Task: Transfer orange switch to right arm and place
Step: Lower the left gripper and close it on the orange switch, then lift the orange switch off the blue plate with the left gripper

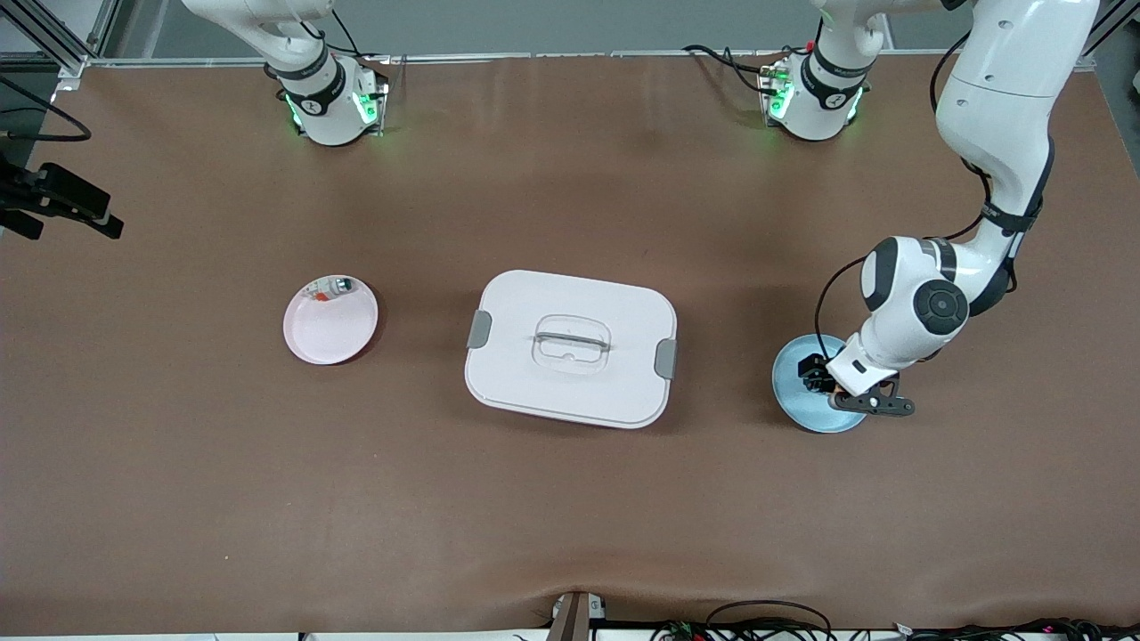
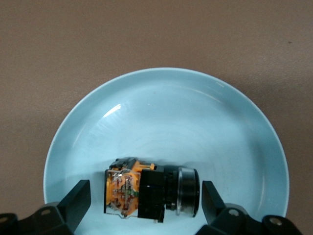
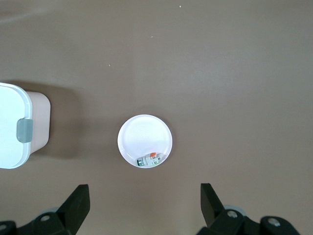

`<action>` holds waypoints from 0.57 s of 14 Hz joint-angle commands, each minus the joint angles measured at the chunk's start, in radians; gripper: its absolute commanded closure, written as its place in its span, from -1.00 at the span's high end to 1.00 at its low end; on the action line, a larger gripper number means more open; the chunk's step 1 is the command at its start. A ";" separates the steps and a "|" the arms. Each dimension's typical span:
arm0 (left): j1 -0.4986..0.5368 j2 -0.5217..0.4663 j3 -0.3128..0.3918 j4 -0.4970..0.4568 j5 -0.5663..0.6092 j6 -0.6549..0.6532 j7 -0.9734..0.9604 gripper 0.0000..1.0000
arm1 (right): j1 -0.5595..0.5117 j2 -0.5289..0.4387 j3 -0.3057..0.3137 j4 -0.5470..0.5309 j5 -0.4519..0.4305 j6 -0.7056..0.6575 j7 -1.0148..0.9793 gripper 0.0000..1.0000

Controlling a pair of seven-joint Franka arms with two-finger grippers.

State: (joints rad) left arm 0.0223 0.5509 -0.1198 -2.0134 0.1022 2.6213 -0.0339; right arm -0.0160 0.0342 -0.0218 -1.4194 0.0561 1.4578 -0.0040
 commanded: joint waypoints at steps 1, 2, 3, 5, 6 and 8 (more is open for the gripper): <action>0.002 0.011 -0.001 0.012 0.022 0.013 0.011 0.90 | 0.002 -0.028 0.005 -0.029 -0.012 0.009 0.012 1.00; 0.001 0.012 -0.001 0.013 0.022 0.013 0.011 0.76 | 0.002 -0.027 0.005 -0.027 -0.012 0.009 0.012 1.00; 0.002 0.018 -0.001 0.021 0.022 0.011 0.011 0.56 | 0.002 -0.027 0.005 -0.026 -0.012 0.009 0.012 1.00; 0.001 0.027 -0.003 0.031 0.022 0.011 0.011 0.07 | 0.001 -0.027 0.005 -0.026 -0.012 0.009 0.012 1.00; 0.001 0.026 -0.004 0.032 0.022 0.011 0.008 -0.26 | 0.001 -0.025 0.005 -0.026 -0.012 0.009 0.012 1.00; -0.001 0.023 -0.004 0.033 0.021 0.009 -0.007 -0.81 | 0.001 -0.025 0.005 -0.026 -0.012 0.007 0.012 1.00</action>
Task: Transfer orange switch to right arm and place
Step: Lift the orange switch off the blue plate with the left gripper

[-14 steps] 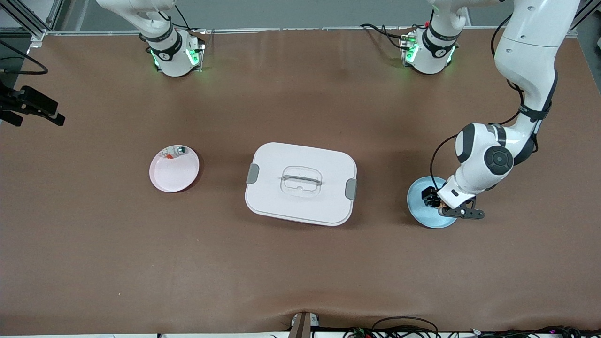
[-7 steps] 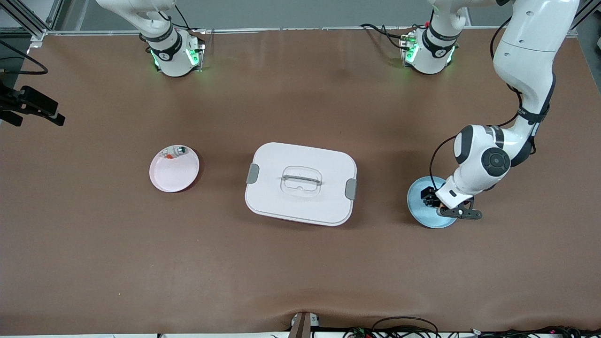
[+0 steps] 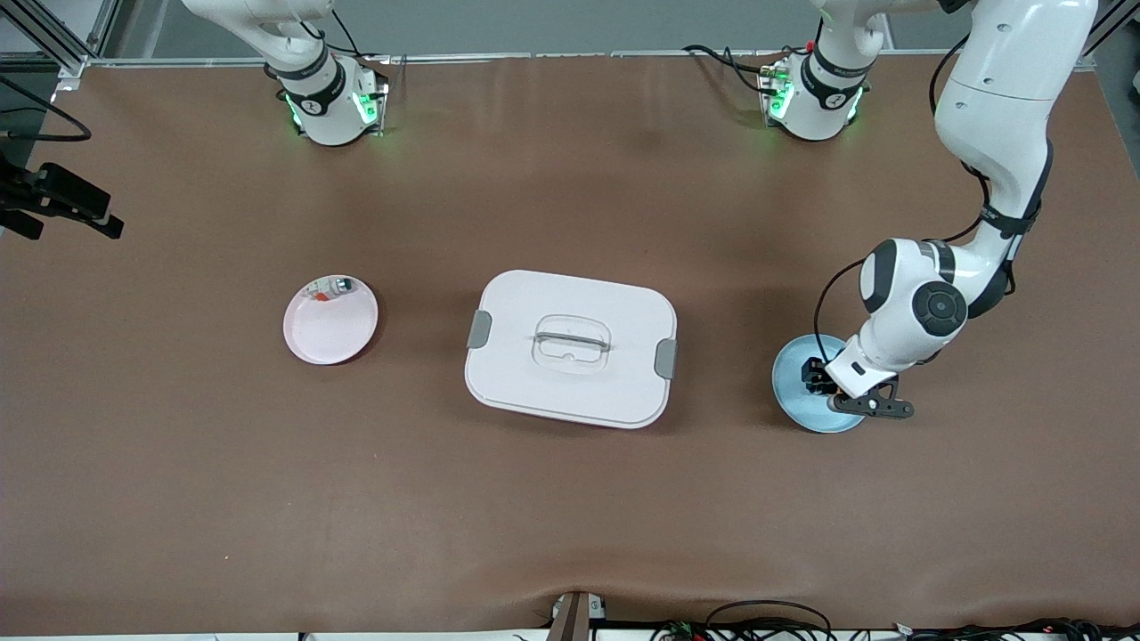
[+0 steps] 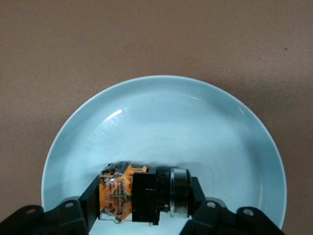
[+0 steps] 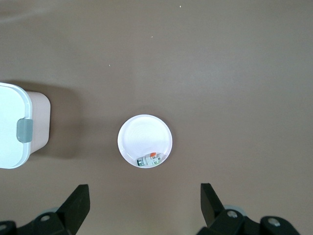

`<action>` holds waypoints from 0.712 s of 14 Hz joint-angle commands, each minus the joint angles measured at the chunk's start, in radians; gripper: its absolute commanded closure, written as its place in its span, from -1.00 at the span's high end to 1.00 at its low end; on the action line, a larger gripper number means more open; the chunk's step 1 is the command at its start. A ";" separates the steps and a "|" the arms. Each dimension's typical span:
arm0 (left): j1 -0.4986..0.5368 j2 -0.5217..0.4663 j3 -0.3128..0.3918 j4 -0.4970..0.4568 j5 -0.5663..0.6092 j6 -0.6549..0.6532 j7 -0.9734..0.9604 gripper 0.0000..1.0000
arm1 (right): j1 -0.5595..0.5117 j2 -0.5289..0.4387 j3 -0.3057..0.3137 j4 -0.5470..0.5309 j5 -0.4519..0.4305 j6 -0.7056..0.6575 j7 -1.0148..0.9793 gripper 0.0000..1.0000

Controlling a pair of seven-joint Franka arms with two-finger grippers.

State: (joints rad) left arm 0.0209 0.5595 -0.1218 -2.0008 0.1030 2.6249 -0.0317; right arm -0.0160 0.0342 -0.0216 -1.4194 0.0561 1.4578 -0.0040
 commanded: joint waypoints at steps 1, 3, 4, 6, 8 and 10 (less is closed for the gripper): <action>0.005 0.004 -0.004 0.019 0.020 0.003 -0.010 -0.90 | 0.001 -0.025 0.005 -0.026 -0.012 0.006 0.012 1.00; 0.010 -0.038 -0.005 0.019 0.018 -0.040 -0.008 -0.91 | 0.001 -0.023 0.005 -0.024 -0.012 0.007 0.012 1.00; 0.007 -0.061 -0.009 0.020 0.015 -0.075 -0.008 -0.92 | 0.001 -0.023 0.005 -0.024 -0.012 0.006 0.010 1.00; 0.007 -0.108 -0.015 0.040 0.007 -0.164 -0.010 -0.92 | -0.002 -0.023 0.003 -0.024 -0.012 0.006 0.010 1.00; 0.002 -0.154 -0.021 0.074 0.004 -0.273 -0.013 -0.92 | -0.001 -0.023 0.003 -0.021 -0.013 0.004 0.006 1.00; 0.004 -0.184 -0.044 0.108 0.004 -0.354 -0.046 -0.92 | -0.005 -0.020 0.002 -0.015 -0.012 -0.004 -0.001 1.00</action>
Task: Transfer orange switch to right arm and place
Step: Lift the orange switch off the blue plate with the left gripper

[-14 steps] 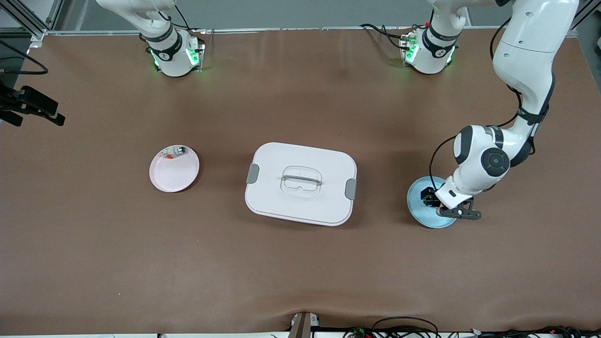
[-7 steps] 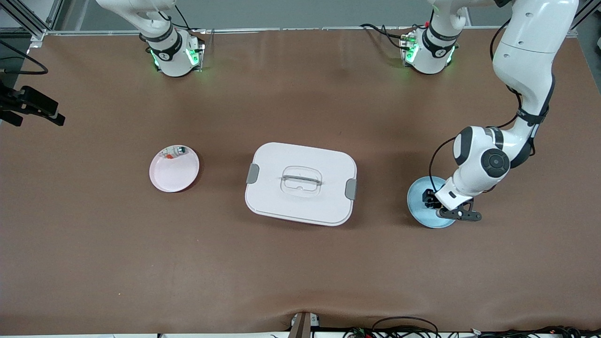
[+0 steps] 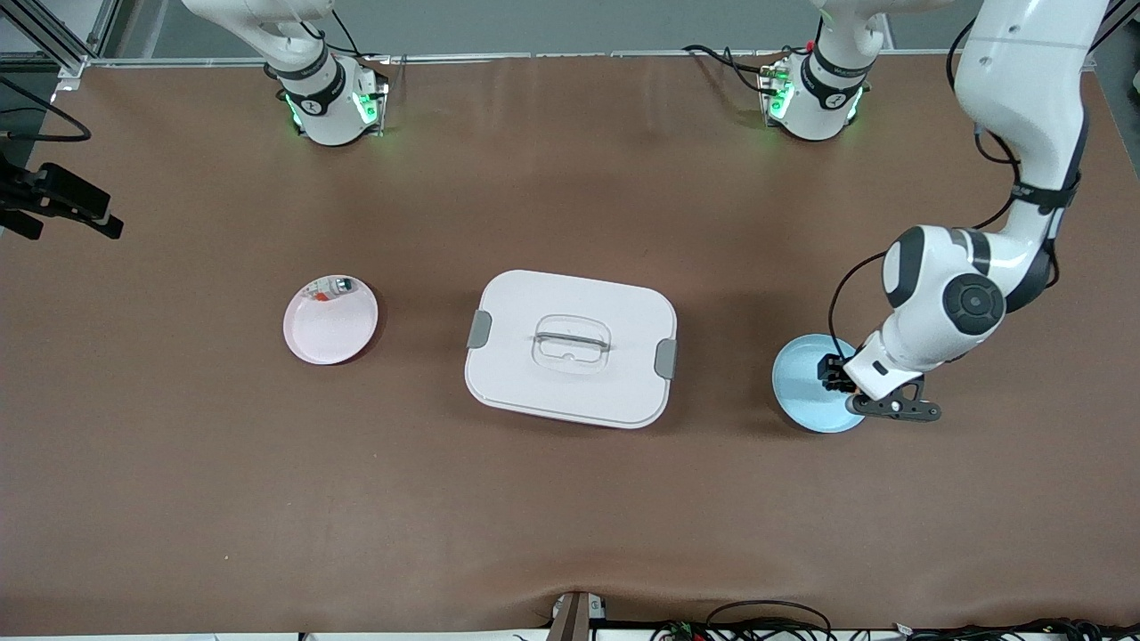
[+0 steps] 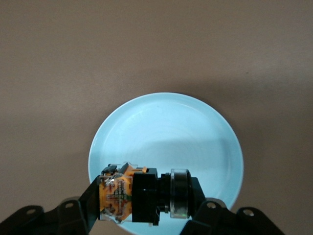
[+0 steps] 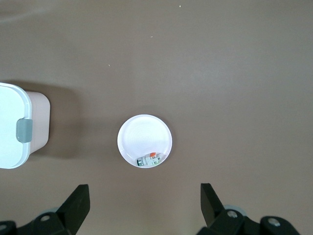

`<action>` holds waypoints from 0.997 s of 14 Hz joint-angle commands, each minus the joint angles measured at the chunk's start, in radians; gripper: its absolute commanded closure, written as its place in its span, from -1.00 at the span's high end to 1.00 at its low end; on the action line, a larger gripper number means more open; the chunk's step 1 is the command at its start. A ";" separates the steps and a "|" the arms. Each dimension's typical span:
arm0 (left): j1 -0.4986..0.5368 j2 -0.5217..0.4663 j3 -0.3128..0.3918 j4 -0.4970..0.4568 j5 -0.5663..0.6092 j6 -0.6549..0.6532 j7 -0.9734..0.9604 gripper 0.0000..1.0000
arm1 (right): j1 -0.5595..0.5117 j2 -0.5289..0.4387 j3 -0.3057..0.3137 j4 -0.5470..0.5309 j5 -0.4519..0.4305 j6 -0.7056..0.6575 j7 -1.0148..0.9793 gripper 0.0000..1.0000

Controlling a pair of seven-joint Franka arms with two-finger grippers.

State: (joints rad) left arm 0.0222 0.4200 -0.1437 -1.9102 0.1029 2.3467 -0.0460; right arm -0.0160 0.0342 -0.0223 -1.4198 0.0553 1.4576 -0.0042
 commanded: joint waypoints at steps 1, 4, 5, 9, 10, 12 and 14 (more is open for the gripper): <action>0.002 -0.055 -0.034 0.039 0.004 -0.116 -0.052 -0.92 | -0.009 -0.020 0.001 -0.014 -0.011 -0.002 0.009 1.00; 0.002 -0.066 -0.088 0.126 0.004 -0.249 -0.135 -0.92 | -0.009 -0.020 -0.001 0.004 0.004 0.000 0.010 1.00; 0.002 -0.067 -0.114 0.155 0.004 -0.291 -0.176 -0.92 | -0.009 -0.020 -0.001 0.004 0.004 0.000 0.010 1.00; 0.001 -0.067 -0.203 0.246 -0.008 -0.389 -0.351 -0.92 | -0.012 -0.020 -0.004 0.005 0.004 -0.003 0.009 1.00; -0.001 -0.066 -0.226 0.264 -0.040 -0.398 -0.401 -0.93 | -0.010 -0.020 -0.004 0.005 0.001 -0.002 0.010 1.00; -0.005 -0.063 -0.260 0.295 -0.089 -0.402 -0.507 -0.93 | -0.010 -0.020 -0.004 0.009 -0.009 -0.003 0.001 1.00; -0.022 -0.052 -0.312 0.322 -0.104 -0.402 -0.651 -0.93 | -0.012 -0.020 -0.004 0.009 -0.011 -0.003 0.004 1.00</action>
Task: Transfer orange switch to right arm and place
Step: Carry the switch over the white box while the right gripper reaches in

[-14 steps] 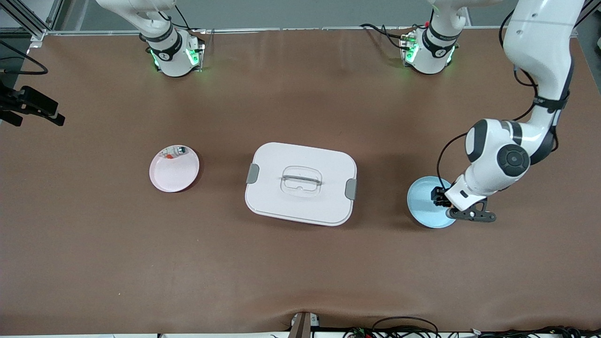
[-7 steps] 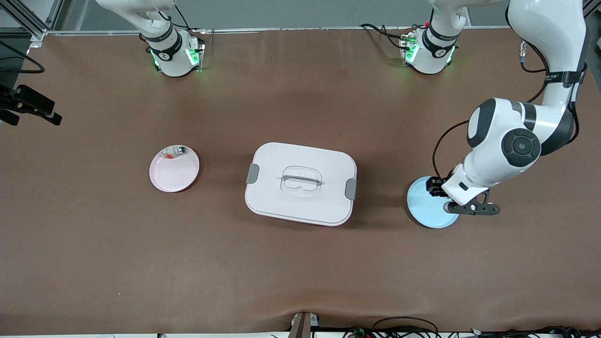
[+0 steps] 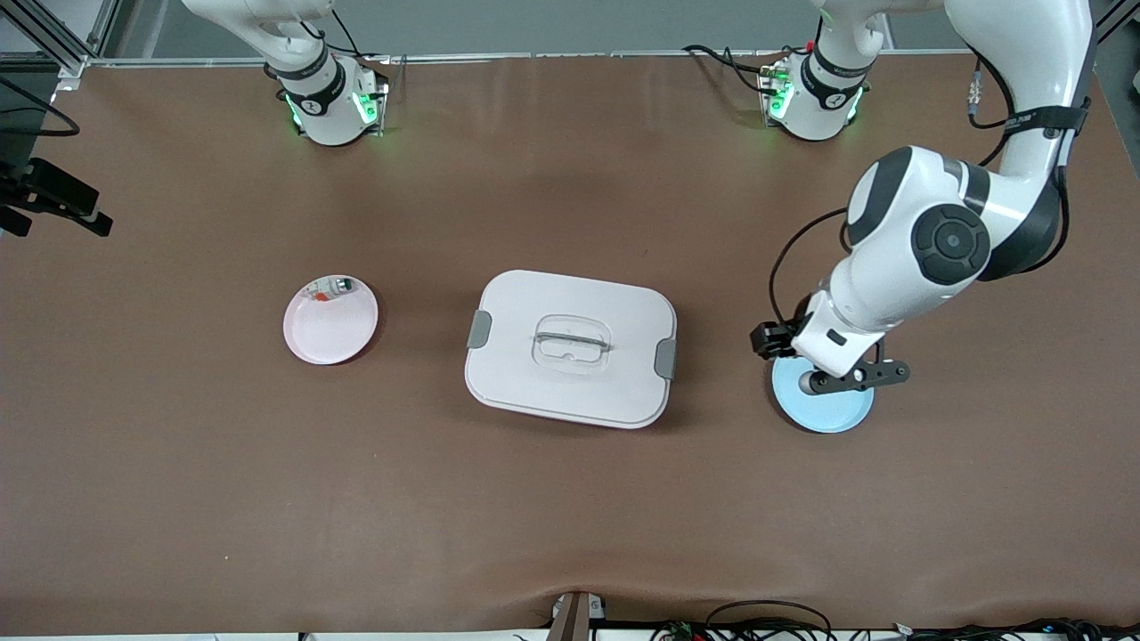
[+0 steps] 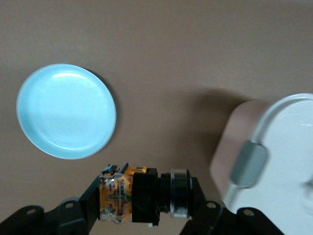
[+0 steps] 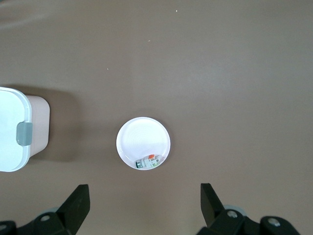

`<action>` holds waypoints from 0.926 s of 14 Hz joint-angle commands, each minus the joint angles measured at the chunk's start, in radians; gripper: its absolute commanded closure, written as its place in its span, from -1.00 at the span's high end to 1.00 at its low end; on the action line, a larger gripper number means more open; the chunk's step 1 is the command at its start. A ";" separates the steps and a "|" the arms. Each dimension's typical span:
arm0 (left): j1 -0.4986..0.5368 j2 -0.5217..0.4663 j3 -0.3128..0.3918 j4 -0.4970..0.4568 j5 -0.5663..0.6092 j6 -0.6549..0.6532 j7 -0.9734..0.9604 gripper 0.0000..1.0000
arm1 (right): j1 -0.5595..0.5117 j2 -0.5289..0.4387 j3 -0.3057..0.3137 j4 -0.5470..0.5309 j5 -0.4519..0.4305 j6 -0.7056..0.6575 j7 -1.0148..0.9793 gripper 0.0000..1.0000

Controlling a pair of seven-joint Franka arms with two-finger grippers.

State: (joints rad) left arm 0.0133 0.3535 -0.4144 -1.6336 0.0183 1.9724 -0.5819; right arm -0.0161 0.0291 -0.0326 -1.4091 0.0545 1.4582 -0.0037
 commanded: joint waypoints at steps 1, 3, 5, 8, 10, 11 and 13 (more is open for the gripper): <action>-0.039 0.031 -0.052 0.064 -0.018 -0.027 -0.204 -0.93 | -0.010 -0.012 0.008 -0.013 -0.010 -0.005 0.008 1.00; -0.132 0.071 -0.054 0.141 -0.020 -0.027 -0.391 -0.95 | -0.022 0.028 0.007 -0.010 0.002 -0.057 -0.004 1.00; -0.206 0.103 -0.054 0.169 -0.018 -0.023 -0.557 -1.00 | -0.021 0.031 0.008 -0.011 -0.002 -0.074 -0.002 1.00; -0.300 0.168 -0.055 0.276 -0.021 -0.020 -0.778 -1.00 | -0.022 0.028 0.011 -0.010 0.014 -0.116 -0.006 1.00; -0.355 0.203 -0.057 0.331 -0.026 -0.010 -0.913 -1.00 | -0.044 0.026 0.007 -0.028 0.134 -0.122 0.001 1.00; -0.387 0.215 -0.057 0.349 -0.028 0.009 -0.968 -1.00 | -0.051 0.023 0.007 -0.059 0.163 -0.110 0.004 1.00; -0.429 0.226 -0.057 0.359 -0.035 0.069 -1.123 -1.00 | -0.051 -0.012 0.007 -0.138 0.214 -0.044 0.005 1.00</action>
State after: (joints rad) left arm -0.3825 0.5474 -0.4701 -1.3276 0.0007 2.0127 -1.5933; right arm -0.0451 0.0642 -0.0372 -1.4559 0.2109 1.3644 -0.0036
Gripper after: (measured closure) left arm 0.278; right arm 0.000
